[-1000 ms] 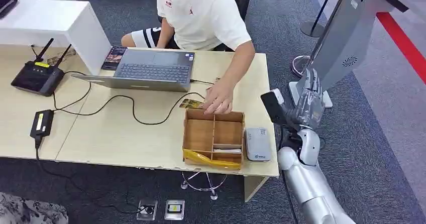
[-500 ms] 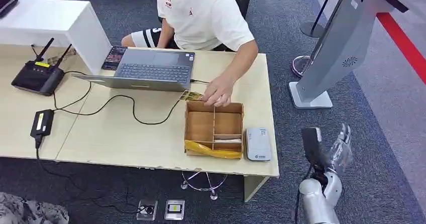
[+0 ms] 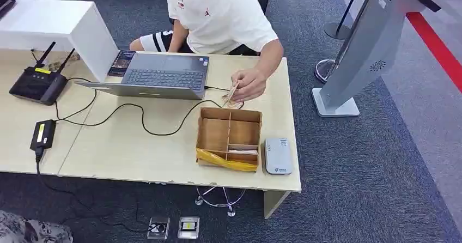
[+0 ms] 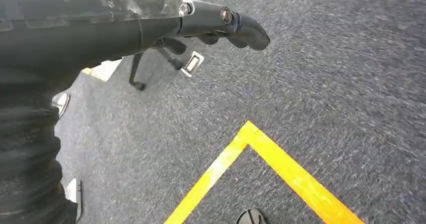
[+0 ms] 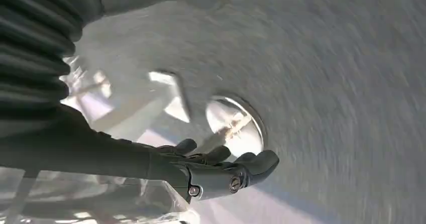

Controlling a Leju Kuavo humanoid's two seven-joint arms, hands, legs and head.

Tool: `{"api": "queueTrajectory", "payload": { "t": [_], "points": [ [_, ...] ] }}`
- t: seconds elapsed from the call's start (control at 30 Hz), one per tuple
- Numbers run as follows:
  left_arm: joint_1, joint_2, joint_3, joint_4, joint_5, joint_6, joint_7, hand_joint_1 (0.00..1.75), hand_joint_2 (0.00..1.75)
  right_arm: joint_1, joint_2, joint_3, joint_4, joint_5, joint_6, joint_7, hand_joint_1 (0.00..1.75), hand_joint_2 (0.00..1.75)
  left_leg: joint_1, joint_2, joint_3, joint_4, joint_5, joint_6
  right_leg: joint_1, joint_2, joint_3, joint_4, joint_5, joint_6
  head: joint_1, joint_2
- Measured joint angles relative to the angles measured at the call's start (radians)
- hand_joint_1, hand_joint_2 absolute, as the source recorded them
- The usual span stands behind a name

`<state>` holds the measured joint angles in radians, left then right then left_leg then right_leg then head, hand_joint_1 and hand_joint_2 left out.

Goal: Pass the card to the sensor for recognition and then transmit it.

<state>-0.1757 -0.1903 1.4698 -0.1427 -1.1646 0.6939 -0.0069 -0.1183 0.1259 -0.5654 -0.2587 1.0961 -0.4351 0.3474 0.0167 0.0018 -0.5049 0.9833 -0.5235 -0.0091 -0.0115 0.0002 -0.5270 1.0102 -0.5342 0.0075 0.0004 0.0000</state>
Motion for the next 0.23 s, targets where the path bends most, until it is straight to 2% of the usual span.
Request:
{"api": "queueTrajectory", "payload": {
  "t": [0.1,0.13,0.23],
  "points": [
    [0.001,-0.002,0.000,0.000,-0.029,0.000,0.011,0.00,1.75,0.014,0.022,0.049,0.023,0.217,0.130,0.011,0.00,1.75,0.000,0.000,0.000,0.000,0.000,0.000,0.000,0.000,0.001,0.000,0.000,0.000,0.000,0.000],
    [0.001,-0.002,0.000,0.000,-0.038,0.000,0.016,0.00,1.75,0.016,0.027,0.077,0.025,0.260,0.140,0.010,0.00,1.75,0.000,0.000,0.000,0.000,0.000,0.000,0.000,0.000,0.001,0.000,0.000,0.000,0.000,0.000],
    [0.001,-0.005,0.000,0.000,-0.056,0.001,0.026,0.00,1.75,0.018,0.040,0.123,0.033,0.274,0.140,0.003,0.00,1.75,0.000,0.000,0.001,0.000,0.000,0.000,0.000,0.000,0.002,0.000,0.000,0.000,0.000,0.000]
  ]
}}
